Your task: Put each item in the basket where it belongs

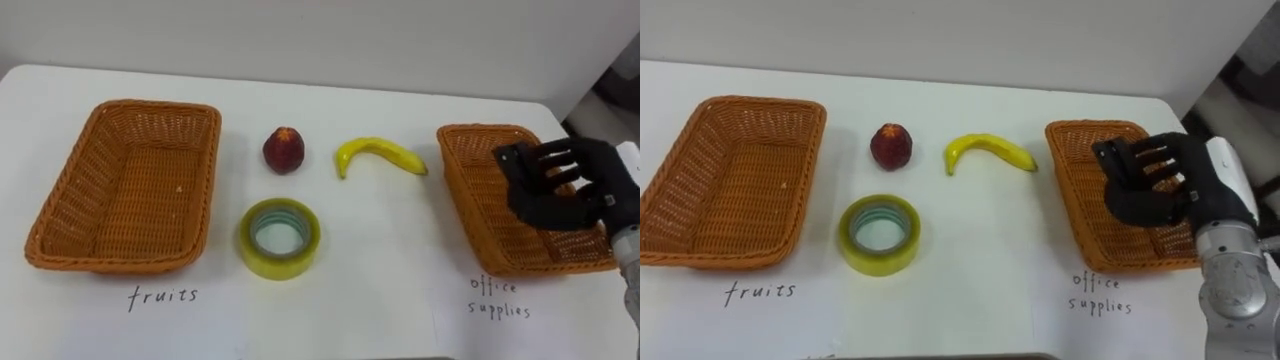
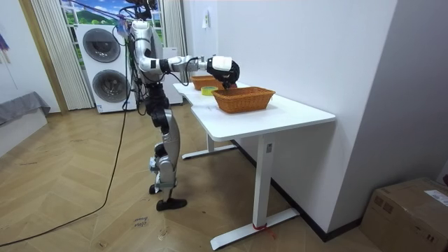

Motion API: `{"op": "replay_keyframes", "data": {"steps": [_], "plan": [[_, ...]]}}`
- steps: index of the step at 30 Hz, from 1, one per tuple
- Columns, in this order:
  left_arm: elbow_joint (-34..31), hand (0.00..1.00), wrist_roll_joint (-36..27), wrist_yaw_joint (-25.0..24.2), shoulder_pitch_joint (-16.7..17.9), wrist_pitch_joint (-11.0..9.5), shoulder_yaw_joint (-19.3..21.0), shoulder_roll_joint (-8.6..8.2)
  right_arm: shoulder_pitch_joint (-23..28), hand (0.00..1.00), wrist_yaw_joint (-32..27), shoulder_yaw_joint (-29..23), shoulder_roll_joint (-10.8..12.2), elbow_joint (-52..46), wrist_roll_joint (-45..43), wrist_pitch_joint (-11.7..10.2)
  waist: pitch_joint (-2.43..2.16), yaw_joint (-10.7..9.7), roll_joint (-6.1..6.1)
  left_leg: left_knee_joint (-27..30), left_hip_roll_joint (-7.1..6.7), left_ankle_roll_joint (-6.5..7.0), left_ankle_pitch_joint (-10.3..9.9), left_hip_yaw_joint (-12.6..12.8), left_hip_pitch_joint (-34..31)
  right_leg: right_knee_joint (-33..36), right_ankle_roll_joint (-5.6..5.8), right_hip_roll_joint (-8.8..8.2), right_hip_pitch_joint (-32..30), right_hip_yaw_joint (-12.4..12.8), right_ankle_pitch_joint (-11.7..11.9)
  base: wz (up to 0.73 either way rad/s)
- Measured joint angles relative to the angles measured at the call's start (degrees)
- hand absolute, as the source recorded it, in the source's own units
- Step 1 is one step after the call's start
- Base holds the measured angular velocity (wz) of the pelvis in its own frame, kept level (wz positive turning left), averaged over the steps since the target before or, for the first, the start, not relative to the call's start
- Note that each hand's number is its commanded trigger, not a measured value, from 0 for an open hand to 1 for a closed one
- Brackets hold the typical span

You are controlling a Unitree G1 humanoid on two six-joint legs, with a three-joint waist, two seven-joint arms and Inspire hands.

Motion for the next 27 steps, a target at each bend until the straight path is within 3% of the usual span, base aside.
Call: {"op": "replay_keyframes", "data": {"steps": [2, 4, 5, 6, 7, 8, 11, 27], "plan": [[-0.25, 0.0, 0.0, -0.14, -0.01, 0.34, 0.06, 0.04, 0.0, 1.0, 0.87, 0.02, 0.0, 0.0, -0.26, 0.38, -0.03, 0.05, -0.11, -0.04, 0.01, 0.0, 0.0, 0.0, 0.01, -0.04, 0.0, 0.02, 0.0, 0.0, 0.0, 0.0], [-0.4, 0.0, 0.02, -0.34, -0.02, 0.36, 0.06, 0.04, 0.02, 0.82, 1.69, 0.18, 0.0, -0.02, -0.4, 0.89, 0.0, 0.15, -0.17, -0.11, 0.02, 0.0, 0.0, 0.01, 0.03, -0.09, 0.0, 0.01, 0.0, -0.03, 0.0, 0.0], [-0.42, 0.0, 0.02, -0.37, -0.05, 0.45, 0.07, 0.04, 0.05, 0.54, 2.36, 0.38, 0.01, -0.02, -0.66, 1.12, 0.02, 0.16, -0.2, -0.14, 0.02, 0.0, -0.01, 0.01, 0.03, -0.12, 0.0, 0.01, 0.0, -0.04, 0.0, 0.0], [-0.43, 0.0, 0.02, -0.39, -0.13, 0.57, 0.06, 0.04, 0.2, 0.08, 3.06, 0.4, 0.0, -0.02, -1.08, 1.13, 0.04, 0.28, -0.3, -0.18, 0.02, 0.0, -0.01, 0.01, 0.02, -0.13, 0.0, 0.01, 0.0, -0.05, 0.0, 0.0], [-0.43, 0.0, 0.02, -0.39, -0.16, 0.61, 0.07, 0.04, 0.28, 0.08, 3.37, 0.4, 0.0, -0.02, -1.37, 1.17, 0.06, 0.36, -0.34, -0.19, 0.02, 0.0, -0.01, 0.01, 0.03, -0.13, 0.0, 0.01, 0.0, -0.05, 0.0, 0.0], [-0.46, 0.0, 0.02, -0.41, -0.19, 0.68, 0.06, 0.04, 0.39, 0.0, 3.87, 0.41, 0.0, -0.02, -1.79, 1.38, 0.11, 0.61, -0.37, -0.19, 0.02, 0.0, -0.02, 0.01, 0.01, -0.14, 0.0, 0.0, 0.0, -0.07, 0.0, 0.0], [-0.57, 0.0, 0.0, -0.5, -0.5, 1.35, 0.0, 0.04, 0.39, 0.0, 4.97, 0.53, 0.0, -0.02, -2.83, 2.41, 0.15, 1.2, -0.31, -0.18, 0.0, 0.01, -0.03, 0.01, -0.05, -0.18, 0.0, -0.01, -0.01, -0.08, 0.0, 0.0], [-1.94, 0.0, 0.0, -0.52, -0.46, 1.49, -0.01, 0.04, 0.38, 0.0, 8.16, 0.69, 0.0, -0.25, -4.72, 2.47, 0.15, 1.52, 0.49, -0.17, 0.01, 0.01, -0.03, 0.0, -0.12, -0.23, 0.0, -0.01, -0.02, -0.1, 0.0, 0.0]]}}
